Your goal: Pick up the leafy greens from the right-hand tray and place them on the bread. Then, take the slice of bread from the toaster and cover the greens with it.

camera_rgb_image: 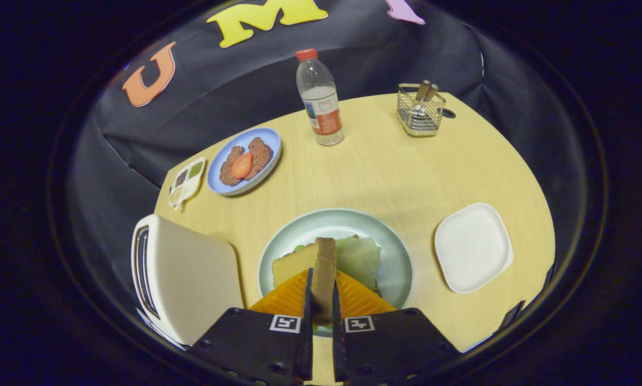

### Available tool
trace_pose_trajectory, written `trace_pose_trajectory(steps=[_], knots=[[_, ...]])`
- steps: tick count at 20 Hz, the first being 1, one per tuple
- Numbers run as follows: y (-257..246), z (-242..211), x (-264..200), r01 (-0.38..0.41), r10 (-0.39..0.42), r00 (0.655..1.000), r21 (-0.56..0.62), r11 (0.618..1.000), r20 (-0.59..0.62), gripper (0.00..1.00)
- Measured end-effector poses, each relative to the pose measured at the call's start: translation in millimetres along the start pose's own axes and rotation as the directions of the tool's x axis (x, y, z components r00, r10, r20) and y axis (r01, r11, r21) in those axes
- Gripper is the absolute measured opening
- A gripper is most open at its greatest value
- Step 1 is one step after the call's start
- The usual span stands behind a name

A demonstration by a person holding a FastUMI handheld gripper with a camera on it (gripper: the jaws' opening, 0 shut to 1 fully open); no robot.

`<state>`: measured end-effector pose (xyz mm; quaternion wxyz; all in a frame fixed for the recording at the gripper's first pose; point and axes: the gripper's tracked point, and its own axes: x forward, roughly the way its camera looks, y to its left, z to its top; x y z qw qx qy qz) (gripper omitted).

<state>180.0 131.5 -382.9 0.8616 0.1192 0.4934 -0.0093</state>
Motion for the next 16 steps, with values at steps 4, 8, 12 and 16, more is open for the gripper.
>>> trace_pose_trajectory(steps=[4,8,12,16], knots=[[-6.5,3.3,9.4,-0.032,0.032,0.999,-0.048,0.998,-0.003,0.22],[-20.5,-0.1,16.4,-0.04,0.039,0.999,-0.111,0.993,-0.014,0.31],[-27.0,-1.6,19.2,-0.04,0.042,0.999,-0.193,0.98,0.004,0.45],[-32.5,4.8,18.5,-0.012,0.035,0.997,-0.291,0.957,0.073,0.59]])
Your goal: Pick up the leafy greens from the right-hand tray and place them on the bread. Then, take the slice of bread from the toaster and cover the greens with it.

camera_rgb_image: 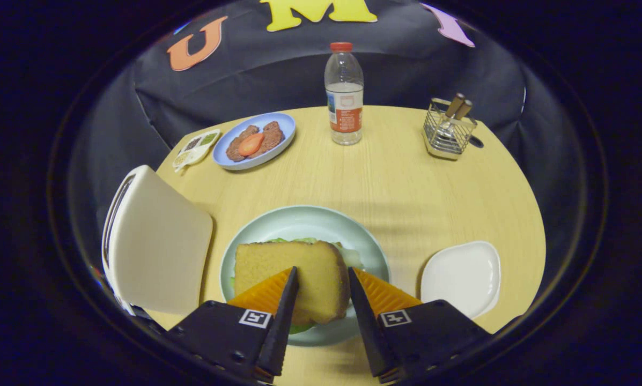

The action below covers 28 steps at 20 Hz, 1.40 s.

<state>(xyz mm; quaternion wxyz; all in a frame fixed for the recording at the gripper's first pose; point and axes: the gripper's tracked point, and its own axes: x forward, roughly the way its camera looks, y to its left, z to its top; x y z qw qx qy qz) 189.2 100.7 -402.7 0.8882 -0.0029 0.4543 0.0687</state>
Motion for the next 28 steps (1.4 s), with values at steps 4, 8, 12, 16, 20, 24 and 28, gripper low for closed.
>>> trace_pose_trajectory(steps=[4,8,12,16,20,24,28], knots=[[-2.8,7.3,-23.2,0.026,-0.019,0.993,-0.054,0.998,0.117,0.7],[-5.8,13.5,-68.9,0.054,-0.05,0.976,-0.016,0.998,0.21,0.74],[4.9,29.0,-136.7,0.055,-0.05,0.945,-0.007,0.998,0.323,0.85],[19.6,42.3,-213.9,0.058,-0.048,0.892,-0.01,0.998,0.449,0.87],[36.5,49.4,-288.3,0.062,-0.054,0.816,0.006,0.998,0.576,0.88],[46.9,49.7,-364.4,0.096,-0.074,0.737,0.004,0.995,0.672,0.88],[53.7,42.0,-416.8,0.086,-0.085,0.693,0.034,0.996,0.716,0.91]])
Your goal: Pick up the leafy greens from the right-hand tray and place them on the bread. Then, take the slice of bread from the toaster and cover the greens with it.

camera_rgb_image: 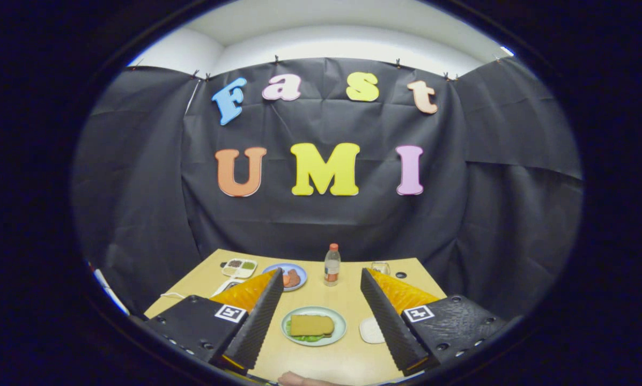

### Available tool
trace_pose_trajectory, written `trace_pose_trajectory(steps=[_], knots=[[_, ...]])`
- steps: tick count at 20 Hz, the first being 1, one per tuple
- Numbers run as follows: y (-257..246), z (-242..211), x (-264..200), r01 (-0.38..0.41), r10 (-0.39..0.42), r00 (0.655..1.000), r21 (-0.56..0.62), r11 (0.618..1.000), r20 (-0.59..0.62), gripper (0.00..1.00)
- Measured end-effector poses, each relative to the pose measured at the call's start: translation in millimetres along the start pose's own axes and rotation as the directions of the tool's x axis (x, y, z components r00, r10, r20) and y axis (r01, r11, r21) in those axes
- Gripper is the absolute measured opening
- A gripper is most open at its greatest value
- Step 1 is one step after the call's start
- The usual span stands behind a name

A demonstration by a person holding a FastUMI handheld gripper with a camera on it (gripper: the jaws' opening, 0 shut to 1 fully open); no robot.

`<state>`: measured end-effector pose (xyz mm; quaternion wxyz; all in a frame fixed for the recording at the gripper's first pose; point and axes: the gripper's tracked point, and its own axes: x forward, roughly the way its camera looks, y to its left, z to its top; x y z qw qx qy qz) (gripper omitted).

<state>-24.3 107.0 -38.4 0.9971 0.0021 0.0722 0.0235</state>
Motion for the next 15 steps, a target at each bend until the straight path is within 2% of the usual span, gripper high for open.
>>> trace_pose_trajectory(steps=[3,7,15], knots=[[-2.6,14.6,-27.0,0.007,-0.005,0.998,-0.028,1.0,0.056,0.94],[7.6,13.3,-47.6,-0.014,0.016,0.998,-0.032,0.999,0.055,0.94],[16.3,29.6,-39.8,-0.026,0.03,0.995,-0.053,0.998,0.091,0.94]])
